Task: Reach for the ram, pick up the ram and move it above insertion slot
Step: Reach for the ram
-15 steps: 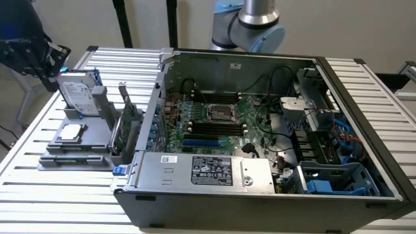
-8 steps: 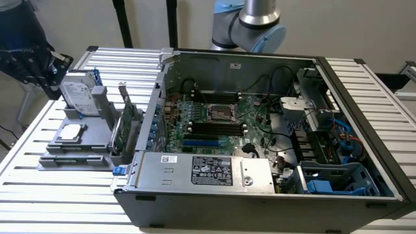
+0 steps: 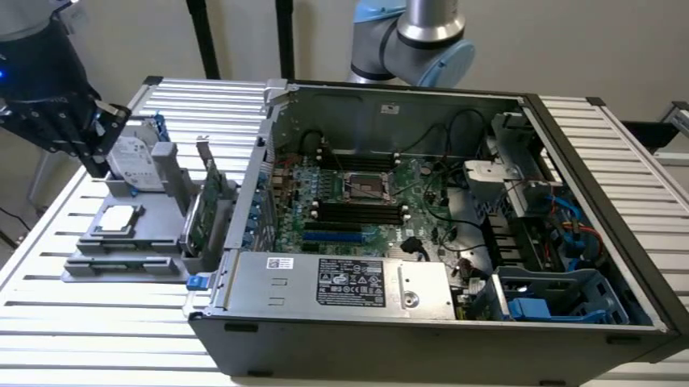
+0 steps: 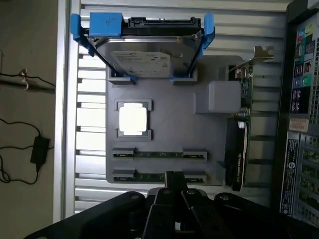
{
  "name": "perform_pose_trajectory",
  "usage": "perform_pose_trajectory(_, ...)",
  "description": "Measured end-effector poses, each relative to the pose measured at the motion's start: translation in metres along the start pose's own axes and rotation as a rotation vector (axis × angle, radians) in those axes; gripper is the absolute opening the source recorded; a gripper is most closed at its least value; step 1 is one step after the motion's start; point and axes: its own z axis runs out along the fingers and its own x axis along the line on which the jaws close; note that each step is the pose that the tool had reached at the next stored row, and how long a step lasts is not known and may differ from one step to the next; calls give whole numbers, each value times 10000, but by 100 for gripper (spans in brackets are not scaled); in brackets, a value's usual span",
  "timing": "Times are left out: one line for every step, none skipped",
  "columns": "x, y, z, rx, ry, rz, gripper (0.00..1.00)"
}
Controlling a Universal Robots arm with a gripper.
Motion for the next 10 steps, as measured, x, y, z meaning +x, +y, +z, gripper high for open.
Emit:
perform_pose_trajectory(-4, -23, 9, 1, 2, -7, 11)
perform_pose_trajectory(-7, -48, 18, -1, 0, -14, 11)
perform_pose_trajectory(-9, -73, 23, 0, 1, -21, 11)
perform_pose_trajectory(-10, -102, 26, 0, 2, -27, 11)
perform_pose_trajectory(-10, -130, 28, 1, 4, -30, 11)
perform_pose_trajectory(-10, -156, 29, 1, 3, -32, 11)
perform_pose_trajectory(-11, -179, 30, 1, 3, -35, 11)
perform_pose_trajectory(-14, -194, 29, 0, 4, -37, 11)
perform_pose_trajectory(-17, -203, 28, 1, 4, -48, 11)
perform_pose_trajectory(-21, -205, 29, 0, 4, -69, 11)
